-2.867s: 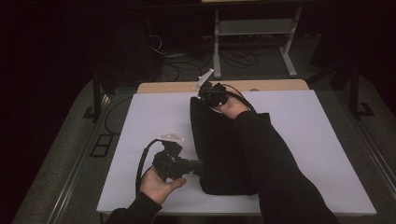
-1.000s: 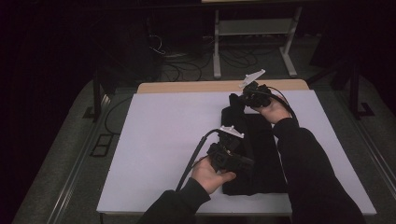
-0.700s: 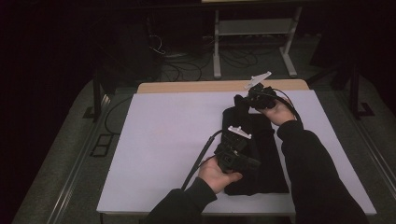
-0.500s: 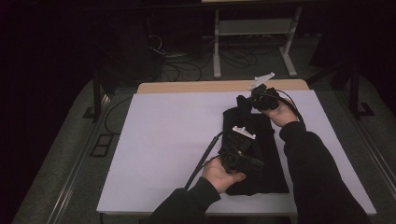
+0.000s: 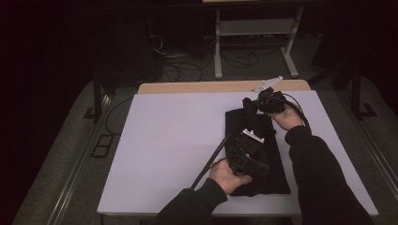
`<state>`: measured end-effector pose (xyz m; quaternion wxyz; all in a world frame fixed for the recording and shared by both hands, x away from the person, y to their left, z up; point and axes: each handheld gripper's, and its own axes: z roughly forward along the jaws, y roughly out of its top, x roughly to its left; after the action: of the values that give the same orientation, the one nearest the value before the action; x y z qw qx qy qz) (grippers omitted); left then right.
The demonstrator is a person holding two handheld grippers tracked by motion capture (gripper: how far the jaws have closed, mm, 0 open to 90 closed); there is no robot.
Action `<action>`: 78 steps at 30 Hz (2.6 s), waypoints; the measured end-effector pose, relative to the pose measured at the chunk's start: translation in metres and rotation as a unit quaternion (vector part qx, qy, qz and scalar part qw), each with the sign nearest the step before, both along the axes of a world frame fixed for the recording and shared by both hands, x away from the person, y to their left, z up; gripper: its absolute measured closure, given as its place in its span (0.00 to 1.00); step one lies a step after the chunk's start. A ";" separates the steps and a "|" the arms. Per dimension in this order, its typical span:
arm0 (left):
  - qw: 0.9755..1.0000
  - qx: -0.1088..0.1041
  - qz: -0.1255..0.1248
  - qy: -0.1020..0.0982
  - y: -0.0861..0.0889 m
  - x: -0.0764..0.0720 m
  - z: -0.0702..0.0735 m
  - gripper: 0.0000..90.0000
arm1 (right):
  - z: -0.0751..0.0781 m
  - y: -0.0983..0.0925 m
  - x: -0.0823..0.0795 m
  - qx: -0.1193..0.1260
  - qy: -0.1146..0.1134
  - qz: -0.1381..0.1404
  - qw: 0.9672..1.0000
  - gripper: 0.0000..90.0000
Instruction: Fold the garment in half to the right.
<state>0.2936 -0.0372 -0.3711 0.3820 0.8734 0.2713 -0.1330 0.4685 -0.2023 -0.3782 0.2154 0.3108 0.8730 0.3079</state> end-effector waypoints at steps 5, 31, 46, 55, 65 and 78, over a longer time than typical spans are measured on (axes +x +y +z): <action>1.000 0.007 -0.005 0.002 -0.006 0.000 -0.005 0.95 | -0.007 -0.005 0.000 0.009 0.006 -0.006 1.000 0.95; 0.999 0.032 -0.018 0.015 -0.031 0.005 -0.023 0.95 | -0.035 -0.034 -0.002 0.038 0.017 -0.046 0.998 0.94; 0.999 0.034 -0.025 0.024 -0.046 0.006 -0.031 0.93 | -0.031 -0.085 -0.014 0.048 0.020 -0.128 0.990 0.90; 0.999 -0.002 -0.028 0.029 -0.048 0.005 -0.027 0.78 | -0.022 -0.098 -0.021 0.067 0.034 -0.152 0.986 0.62; 0.999 -0.038 -0.023 -0.001 -0.044 0.005 -0.020 0.46 | -0.013 -0.092 -0.032 0.082 0.025 -0.136 0.987 0.29; 0.998 -0.042 -0.007 -0.052 -0.016 0.023 -0.009 0.19 | -0.005 -0.091 -0.045 0.112 0.038 -0.128 0.985 0.00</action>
<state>0.3164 -0.0529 -0.3797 0.4312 0.8641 0.2387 -0.1017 0.4236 -0.2931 -0.3829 0.1833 0.4533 0.7939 0.3614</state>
